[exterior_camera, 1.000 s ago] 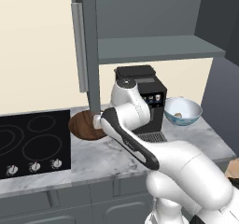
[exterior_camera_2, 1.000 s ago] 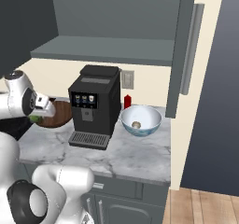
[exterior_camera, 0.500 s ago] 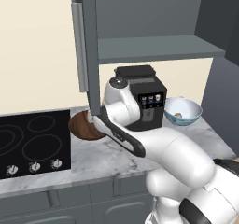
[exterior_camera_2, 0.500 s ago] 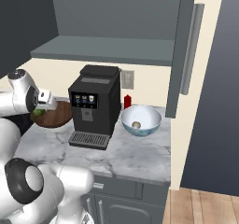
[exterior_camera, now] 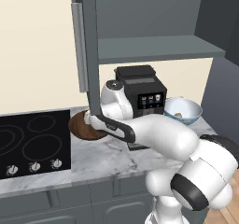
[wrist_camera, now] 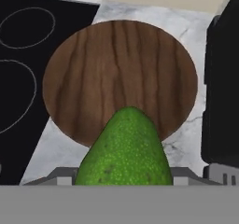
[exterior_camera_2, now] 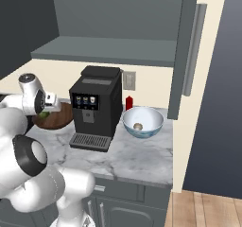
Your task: Pick both bowls and place them on the counter. Then place the avocado in one bowl and place the mushroom in the other bowl.
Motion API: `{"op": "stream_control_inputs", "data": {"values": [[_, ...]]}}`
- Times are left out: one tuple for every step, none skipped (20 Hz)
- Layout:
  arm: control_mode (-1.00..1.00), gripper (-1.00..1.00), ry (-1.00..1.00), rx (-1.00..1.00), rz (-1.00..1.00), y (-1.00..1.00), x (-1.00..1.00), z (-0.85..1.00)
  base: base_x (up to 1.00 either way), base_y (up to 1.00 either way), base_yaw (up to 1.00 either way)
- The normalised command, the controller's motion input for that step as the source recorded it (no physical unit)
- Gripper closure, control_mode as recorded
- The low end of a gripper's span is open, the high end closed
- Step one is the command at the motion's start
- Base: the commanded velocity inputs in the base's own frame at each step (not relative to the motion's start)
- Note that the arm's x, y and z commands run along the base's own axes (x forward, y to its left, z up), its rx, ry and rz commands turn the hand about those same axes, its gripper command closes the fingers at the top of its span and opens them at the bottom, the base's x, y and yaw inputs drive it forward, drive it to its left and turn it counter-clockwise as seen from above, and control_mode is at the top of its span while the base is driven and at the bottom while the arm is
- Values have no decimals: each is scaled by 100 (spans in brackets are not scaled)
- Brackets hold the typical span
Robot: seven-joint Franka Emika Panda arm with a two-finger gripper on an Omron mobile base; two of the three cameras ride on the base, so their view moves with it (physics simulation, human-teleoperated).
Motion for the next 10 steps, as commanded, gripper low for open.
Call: {"op": "stream_control_inputs", "data": {"values": [[-100,100,6,0,3,11,26,-28,0,0,0],[-100,100,5,0,3,11,19,-27,0,0,0],[-100,100,5,-1,2,15,12,-26,0,0,0],[-100,100,7,-2,1,17,14,-28,0,0,0],[-100,100,7,-2,0,18,18,-25,0,0,0],[-100,100,8,-4,0,17,18,-23,0,0,0],[-100,100,10,-5,0,16,17,-23,0,0,0],[-100,100,9,-6,0,18,13,-23,0,0,0],[-100,100,9,-5,0,17,10,-22,0,0,0],[-100,100,9,-6,0,16,11,-23,0,0,0]]}}
